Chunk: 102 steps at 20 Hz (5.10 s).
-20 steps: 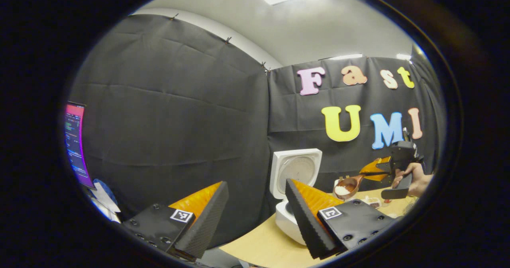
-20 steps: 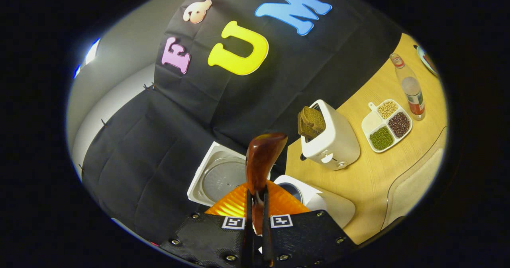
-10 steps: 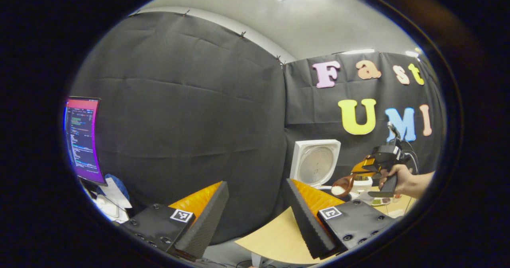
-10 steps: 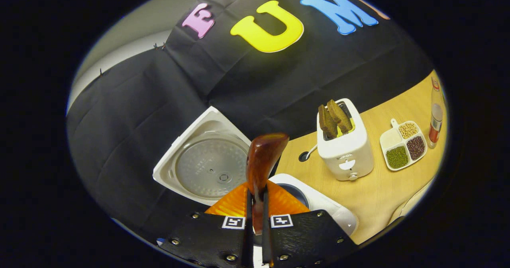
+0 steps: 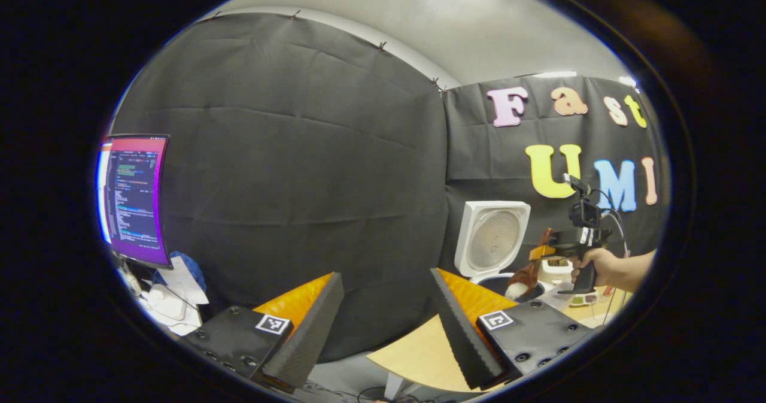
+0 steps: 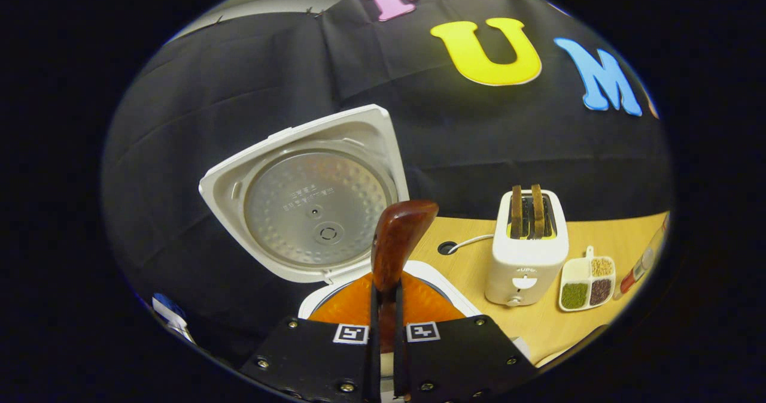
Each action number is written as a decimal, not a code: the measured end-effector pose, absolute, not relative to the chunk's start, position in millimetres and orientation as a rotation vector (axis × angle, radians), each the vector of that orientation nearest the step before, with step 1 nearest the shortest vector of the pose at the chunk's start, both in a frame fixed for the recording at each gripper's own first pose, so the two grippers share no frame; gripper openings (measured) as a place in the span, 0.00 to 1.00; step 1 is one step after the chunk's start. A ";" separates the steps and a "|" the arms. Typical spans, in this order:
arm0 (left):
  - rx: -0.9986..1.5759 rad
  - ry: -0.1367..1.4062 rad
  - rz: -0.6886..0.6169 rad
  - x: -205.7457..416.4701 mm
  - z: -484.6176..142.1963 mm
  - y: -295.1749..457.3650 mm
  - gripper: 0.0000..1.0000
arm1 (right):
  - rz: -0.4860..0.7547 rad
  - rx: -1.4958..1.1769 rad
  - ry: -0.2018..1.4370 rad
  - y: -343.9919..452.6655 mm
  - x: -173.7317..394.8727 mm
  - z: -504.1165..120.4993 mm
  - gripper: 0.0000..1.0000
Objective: Close the left gripper, press the button to open the rice cooker; take a wooden spoon from the chopstick holder with the right hand, scoop a spoonful of rice and pour it into the rice cooker, then put the wooden spoon back into the chopstick holder.
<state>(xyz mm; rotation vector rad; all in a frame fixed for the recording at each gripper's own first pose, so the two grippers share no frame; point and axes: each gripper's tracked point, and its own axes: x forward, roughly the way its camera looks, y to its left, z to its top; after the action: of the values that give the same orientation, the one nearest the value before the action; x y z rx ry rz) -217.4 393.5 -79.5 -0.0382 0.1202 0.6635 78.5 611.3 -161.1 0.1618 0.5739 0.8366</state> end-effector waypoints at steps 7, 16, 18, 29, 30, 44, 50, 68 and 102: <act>-0.065 0.120 0.694 -222.0 -84.1 392.8 0.99 | 0.900 -0.137 0.395 620.6 74.7 -143.7 0.09; -0.009 0.103 0.682 -215.8 -68.7 383.8 0.97 | 0.937 -0.400 0.204 619.9 73.6 -127.3 0.09; -0.007 0.102 0.679 -216.1 -66.0 382.5 0.99 | 0.946 -0.340 0.252 615.1 70.9 -126.0 0.09; 0.037 0.072 0.623 -197.6 -42.0 362.2 0.96 | 0.866 0.468 0.652 569.1 77.9 -118.6 0.09; 0.038 0.069 0.611 -192.5 -39.6 359.0 0.96 | 0.851 0.521 0.663 559.7 80.5 -116.0 0.09; 0.051 -0.021 0.419 -112.0 5.5 283.0 0.96 | 0.598 0.691 0.520 359.6 127.5 -74.5 0.08; 0.031 -0.042 0.353 -89.2 13.5 247.4 0.96 | 0.464 0.653 0.455 266.0 139.0 -75.5 0.08; 0.025 -0.078 0.229 -48.6 39.4 154.5 0.96 | 0.092 0.482 0.466 45.4 110.9 -157.6 0.08; 0.061 -0.072 0.165 -35.8 39.9 103.2 0.97 | -0.047 0.301 0.637 -23.0 58.5 -273.3 0.85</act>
<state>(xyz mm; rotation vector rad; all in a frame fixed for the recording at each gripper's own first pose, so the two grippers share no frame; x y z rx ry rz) -35.8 103.2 39.9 0.0611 -0.0718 0.1654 58.5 -23.0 -273.3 0.3011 0.6368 -0.0475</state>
